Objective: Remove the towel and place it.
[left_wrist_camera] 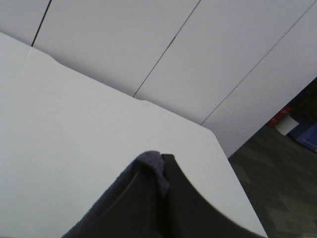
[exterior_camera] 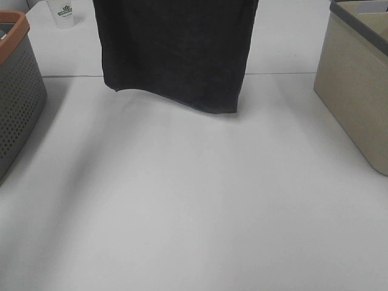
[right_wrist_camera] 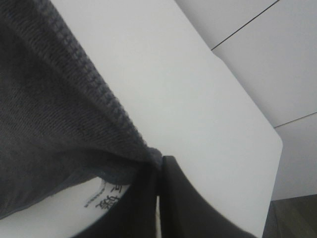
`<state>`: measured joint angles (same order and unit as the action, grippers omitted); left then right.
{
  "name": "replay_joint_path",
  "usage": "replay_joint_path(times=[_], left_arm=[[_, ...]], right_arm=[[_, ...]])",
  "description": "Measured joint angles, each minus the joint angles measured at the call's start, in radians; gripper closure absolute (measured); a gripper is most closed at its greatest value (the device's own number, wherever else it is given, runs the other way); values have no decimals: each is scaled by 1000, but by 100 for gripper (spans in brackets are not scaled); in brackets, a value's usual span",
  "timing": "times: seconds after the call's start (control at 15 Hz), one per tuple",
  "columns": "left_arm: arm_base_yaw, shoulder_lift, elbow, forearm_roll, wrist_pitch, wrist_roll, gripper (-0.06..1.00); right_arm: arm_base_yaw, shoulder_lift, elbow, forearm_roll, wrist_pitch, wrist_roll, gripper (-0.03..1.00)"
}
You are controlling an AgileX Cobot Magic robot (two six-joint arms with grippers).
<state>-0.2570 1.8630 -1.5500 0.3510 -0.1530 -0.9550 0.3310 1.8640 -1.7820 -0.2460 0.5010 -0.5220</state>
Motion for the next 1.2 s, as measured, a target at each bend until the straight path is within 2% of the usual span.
replay_joint_path(times=[0.2, 0.4, 0.53, 0.6, 0.67, 0.8, 0.93, 1.07, 1.13, 1.2], left_arm=[[25, 70, -120, 37, -7, 0, 94], [25, 87, -130, 148, -30, 0, 94], [24, 67, 32, 164, -70, 0, 94], [21, 29, 249, 177, -215, 0, 94], [18, 17, 307, 181, -256, 1, 94], [10, -52, 492, 191, -344, 8, 94], [1, -111, 638, 198, -357, 30, 94], [0, -178, 768, 199, -350, 33, 94], [0, -194, 788, 199, -347, 33, 94], [0, -240, 869, 199, -338, 34, 94]], right_arm=[[-22, 78, -132, 6, -39, -1, 95], [-31, 93, -140, 21, -7, 70, 95], [-31, 76, -19, 52, 22, 107, 95], [-31, 6, 178, 78, 16, 106, 95], [-31, -19, 235, 88, 6, 104, 95], [-31, -116, 431, 142, -74, 86, 95], [-31, -177, 585, 246, -111, 5, 95], [-24, -218, 711, 405, -112, -138, 95], [-16, -228, 740, 443, -113, -183, 95], [39, -240, 834, 538, -118, -306, 95]])
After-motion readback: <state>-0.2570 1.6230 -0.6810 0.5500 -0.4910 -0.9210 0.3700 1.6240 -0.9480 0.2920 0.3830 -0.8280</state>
